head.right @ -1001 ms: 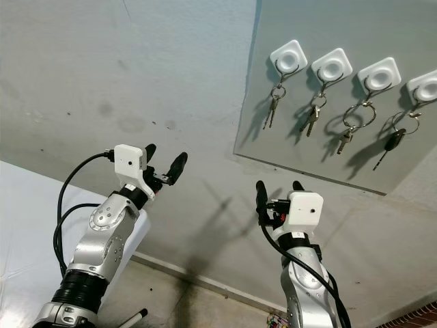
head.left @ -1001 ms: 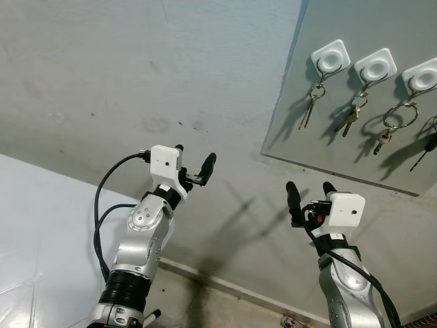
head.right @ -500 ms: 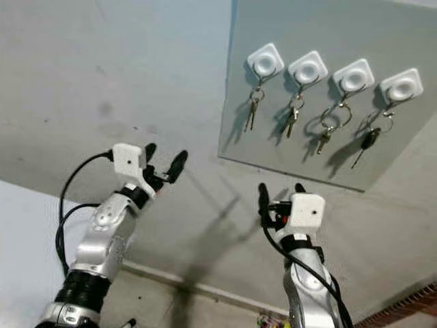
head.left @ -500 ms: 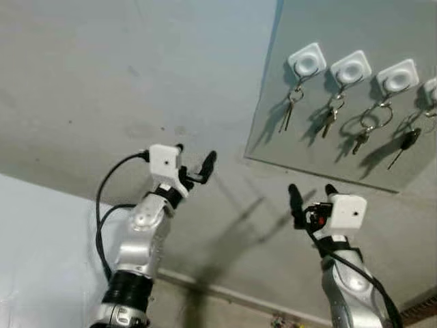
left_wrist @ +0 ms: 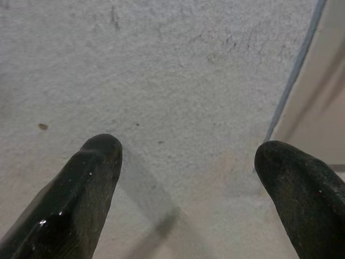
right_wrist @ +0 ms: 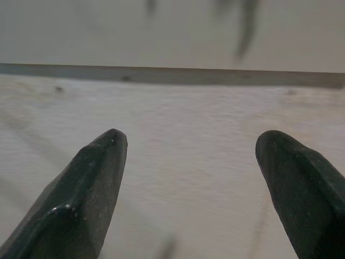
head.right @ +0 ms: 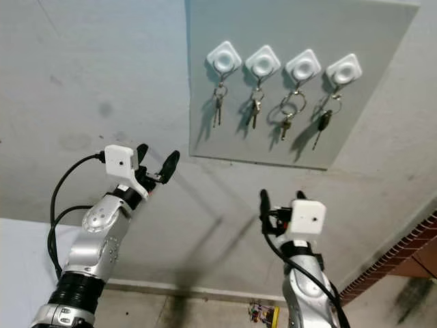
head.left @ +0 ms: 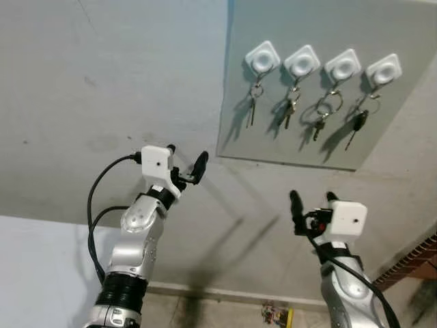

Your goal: Hang keys on a hook

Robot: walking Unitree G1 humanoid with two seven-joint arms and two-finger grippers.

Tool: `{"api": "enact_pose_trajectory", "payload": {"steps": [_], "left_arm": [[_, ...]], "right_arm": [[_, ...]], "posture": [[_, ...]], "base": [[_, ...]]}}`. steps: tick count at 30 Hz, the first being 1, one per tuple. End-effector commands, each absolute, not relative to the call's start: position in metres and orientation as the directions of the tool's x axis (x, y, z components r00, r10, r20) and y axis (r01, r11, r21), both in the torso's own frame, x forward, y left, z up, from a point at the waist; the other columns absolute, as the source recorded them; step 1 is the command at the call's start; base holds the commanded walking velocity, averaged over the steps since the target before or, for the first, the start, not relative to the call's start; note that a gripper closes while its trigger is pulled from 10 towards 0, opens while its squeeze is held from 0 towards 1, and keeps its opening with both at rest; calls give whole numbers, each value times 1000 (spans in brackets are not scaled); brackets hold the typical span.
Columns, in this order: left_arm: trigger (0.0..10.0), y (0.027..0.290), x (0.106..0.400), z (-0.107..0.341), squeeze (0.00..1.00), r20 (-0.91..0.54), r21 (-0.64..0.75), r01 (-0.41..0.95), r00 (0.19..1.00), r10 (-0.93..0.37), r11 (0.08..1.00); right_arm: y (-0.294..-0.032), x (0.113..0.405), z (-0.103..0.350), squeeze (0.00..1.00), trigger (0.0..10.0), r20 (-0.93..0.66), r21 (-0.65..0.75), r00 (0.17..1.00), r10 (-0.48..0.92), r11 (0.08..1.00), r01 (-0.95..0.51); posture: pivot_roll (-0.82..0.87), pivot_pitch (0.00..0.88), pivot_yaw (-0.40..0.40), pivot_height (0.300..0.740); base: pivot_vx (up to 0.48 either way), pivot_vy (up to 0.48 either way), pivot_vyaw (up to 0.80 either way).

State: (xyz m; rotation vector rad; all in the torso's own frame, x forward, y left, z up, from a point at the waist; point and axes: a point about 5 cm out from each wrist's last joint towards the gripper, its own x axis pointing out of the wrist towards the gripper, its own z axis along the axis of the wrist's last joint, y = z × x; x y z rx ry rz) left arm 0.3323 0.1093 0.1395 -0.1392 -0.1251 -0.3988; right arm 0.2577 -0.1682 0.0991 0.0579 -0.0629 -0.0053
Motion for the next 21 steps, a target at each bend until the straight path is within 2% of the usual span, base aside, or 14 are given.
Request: {"api": "enact_pose_trajectory", "payload": {"steps": [1, 21], "left_arm": [[10000, 111, 331, 137, 0, 132, -109, 388, 918, -374, 915], [10000, 113, 322, 129, 0, 92, -117, 395, 918, -386, 911]], "right_arm": [[-166, 258, 105, 0, 10000, 92, 57, 996, -4, 998, -1], [-168, 254, 103, 0, 10000, 83, 46, 996, -21, 999, 18]], "posture": [[-74, 0, -13, 740], [-70, 0, -10, 740]], "base": [[0, 0, 0], [0, 0, 0]]}}
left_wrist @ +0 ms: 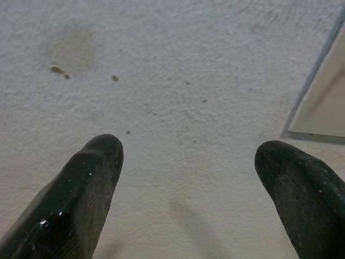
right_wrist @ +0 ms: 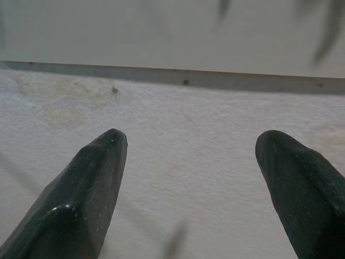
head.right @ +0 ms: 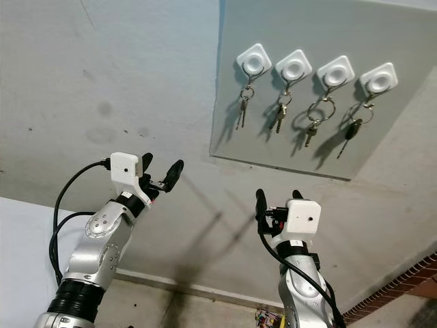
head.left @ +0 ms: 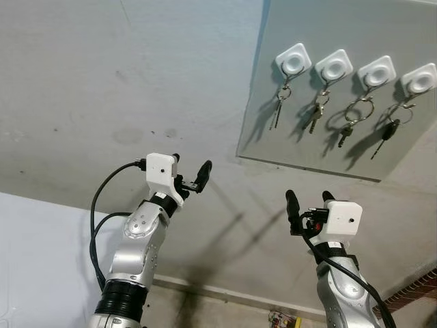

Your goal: Hang keys on a hook

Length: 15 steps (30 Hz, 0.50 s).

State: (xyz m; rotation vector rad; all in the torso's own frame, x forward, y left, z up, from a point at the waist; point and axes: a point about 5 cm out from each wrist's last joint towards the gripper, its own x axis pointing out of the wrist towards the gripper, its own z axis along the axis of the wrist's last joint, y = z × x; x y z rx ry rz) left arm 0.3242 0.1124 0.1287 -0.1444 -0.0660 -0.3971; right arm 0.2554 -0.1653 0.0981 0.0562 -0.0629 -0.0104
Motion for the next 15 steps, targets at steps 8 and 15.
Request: {"api": "enact_pose_trajectory", "payload": {"steps": [8, 15], "left_arm": [[10000, 119, 312, 108, 0, 26, -124, 378, 926, -378, 918], [10000, 122, 307, 106, 0, 9, -133, 380, 924, -382, 915]], "right_arm": [[-171, 244, 91, 0, 10000, 39, 35, 999, -30, 999, 29], [-171, 238, 90, 0, 10000, 34, 39, 999, -37, 999, 35]], "posture": [[-72, 16, -10, 740], [-74, 31, -3, 740]], "base": [[0, 0, 0], [0, 0, 0]]}}
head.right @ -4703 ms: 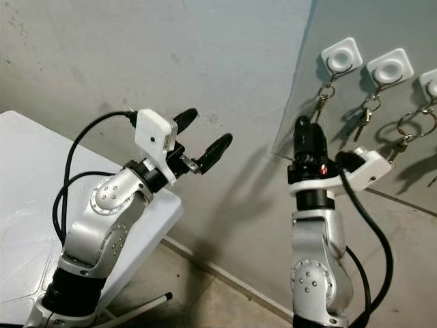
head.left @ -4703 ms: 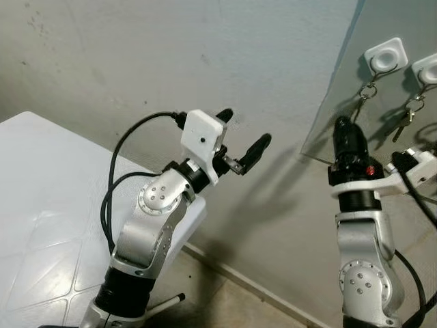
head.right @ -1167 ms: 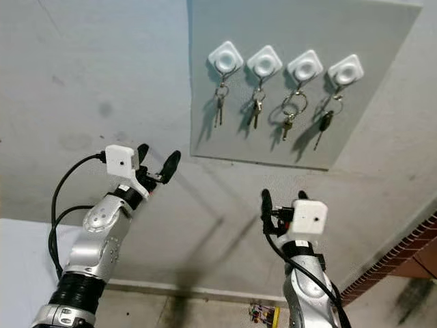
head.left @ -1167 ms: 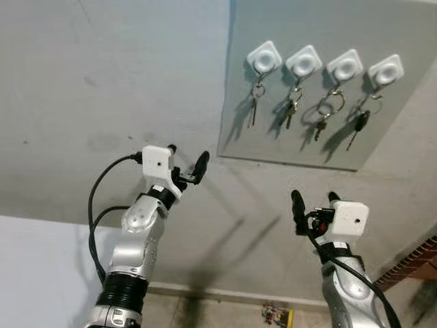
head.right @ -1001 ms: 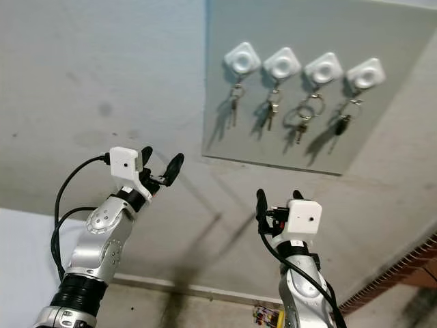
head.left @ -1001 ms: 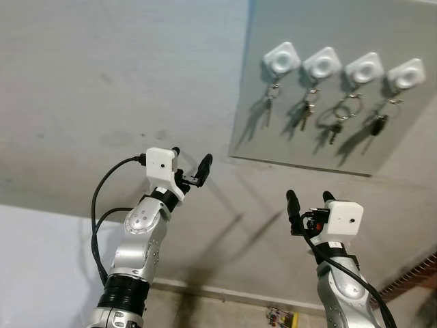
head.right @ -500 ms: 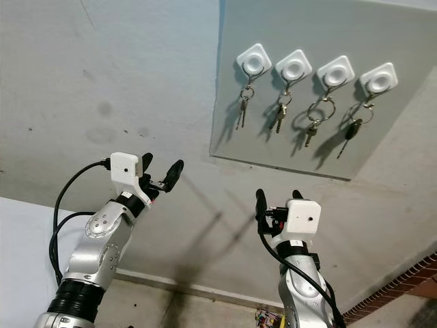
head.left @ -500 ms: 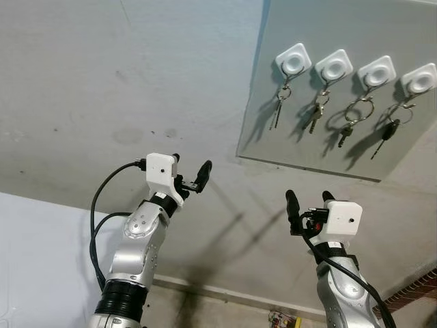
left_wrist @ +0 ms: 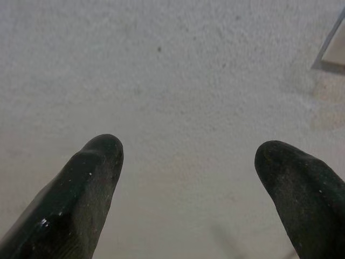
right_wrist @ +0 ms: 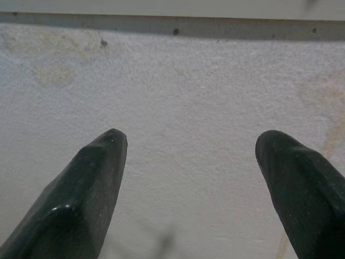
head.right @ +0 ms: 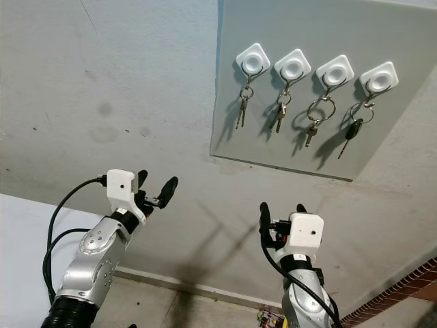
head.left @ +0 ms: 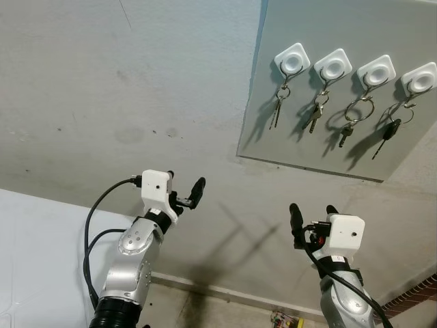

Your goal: Hang keys on a hook

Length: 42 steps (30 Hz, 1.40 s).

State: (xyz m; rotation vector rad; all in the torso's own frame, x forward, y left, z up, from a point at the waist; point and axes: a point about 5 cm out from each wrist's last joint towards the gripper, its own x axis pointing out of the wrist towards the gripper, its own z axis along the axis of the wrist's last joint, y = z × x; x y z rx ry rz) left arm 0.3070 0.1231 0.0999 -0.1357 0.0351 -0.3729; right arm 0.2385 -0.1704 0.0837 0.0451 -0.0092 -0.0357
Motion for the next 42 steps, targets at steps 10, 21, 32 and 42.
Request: {"api": "enact_pose_trajectory", "payload": {"steps": [10, 21, 32, 42], "left_arm": [[10000, 122, 308, 108, 0, 7, -124, 384, 922, -387, 915], [10000, 121, 307, 109, 0, 5, -129, 392, 919, -394, 911], [10000, 120, 307, 111, 0, 7, -132, 391, 919, -394, 911], [10000, 119, 307, 111, 0, 7, -135, 392, 919, -395, 910]], "right_arm": [[-167, 237, 89, 0, 10000, 33, 46, 999, -35, 998, 33], [-165, 236, 89, 0, 10000, 32, 49, 999, -34, 998, 32], [-163, 237, 89, 0, 10000, 32, 52, 999, -29, 998, 27], [-163, 236, 89, 0, 10000, 30, 51, 999, -26, 998, 24]], "posture": [[-72, 32, 5, 740], [-71, 34, 8, 740], [-70, 32, 7, 740], [-71, 29, 4, 740]], "base": [[0, 0, 0], [-226, 0, 0], [-342, 0, 0], [-335, 0, 0]]}}
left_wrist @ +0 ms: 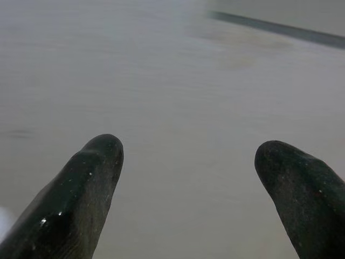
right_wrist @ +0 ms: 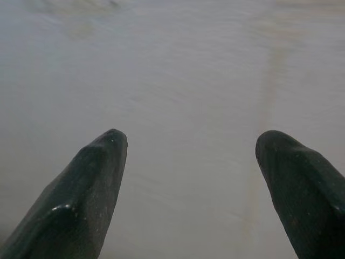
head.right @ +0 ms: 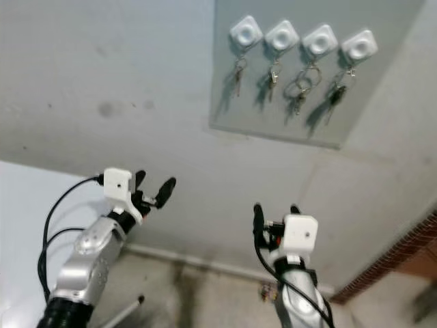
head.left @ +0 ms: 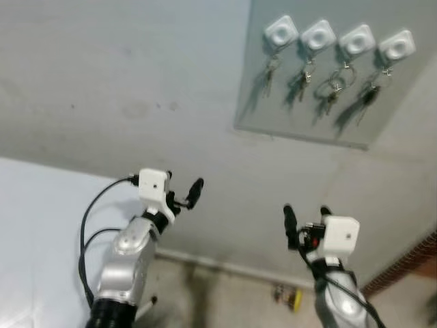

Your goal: Hang keys on a hook

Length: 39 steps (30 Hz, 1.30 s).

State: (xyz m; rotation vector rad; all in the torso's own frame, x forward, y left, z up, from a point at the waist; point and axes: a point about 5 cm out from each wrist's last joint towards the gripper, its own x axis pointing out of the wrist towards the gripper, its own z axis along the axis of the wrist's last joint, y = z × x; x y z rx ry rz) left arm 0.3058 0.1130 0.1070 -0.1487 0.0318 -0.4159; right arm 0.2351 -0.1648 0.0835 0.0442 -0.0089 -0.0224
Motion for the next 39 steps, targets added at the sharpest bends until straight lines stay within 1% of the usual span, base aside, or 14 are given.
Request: {"api": "enact_pose_trajectory", "payload": {"steps": [1, 10, 14, 22, 27, 34, 39], "left_arm": [[10000, 119, 307, 111, 0, 7, -135, 391, 919, -393, 911], [10000, 119, 307, 111, 0, 10, -135, 390, 920, -392, 911], [10000, 120, 307, 114, 0, 36, -126, 384, 923, -382, 915], [10000, 123, 307, 112, 0, 29, -107, 386, 922, -385, 916], [10000, 122, 307, 112, 0, 29, -136, 386, 922, -386, 912], [10000, 124, 307, 107, 0, -1, -122, 378, 925, -381, 918], [10000, 126, 303, 91, 0, -49, -99, 371, 925, -377, 924]], "right_arm": [[-163, 236, 89, 0, 10000, 31, 52, 999, -25, 998, 23], [-161, 236, 89, 0, 10000, 32, 52, 999, -19, 999, 17], [-161, 236, 89, 0, 10000, 31, 53, 999, -17, 998, 16], [-161, 235, 89, 0, 10000, 29, 53, 999, -23, 998, 21], [-161, 235, 88, 0, 10000, 28, 53, 999, -23, 998, 21], [-162, 235, 87, 0, 10000, 22, 50, 999, -25, 998, 24], [-165, 233, 76, 0, 10000, -10, 46, 999, -35, 998, 36]], "posture": [[-71, 29, 4, 740], [-67, 28, 3, 740], [-67, 28, 3, 740], [-68, 30, 4, 740], [-68, 30, 4, 740], [-68, 30, 4, 740], [-68, 30, 4, 740]], "base": [[-315, 0, 0], [-304, 0, 0], [0, 0, 0], [0, 0, 0], [0, 0, 0], [0, 0, 0], [0, 0, 0]]}}
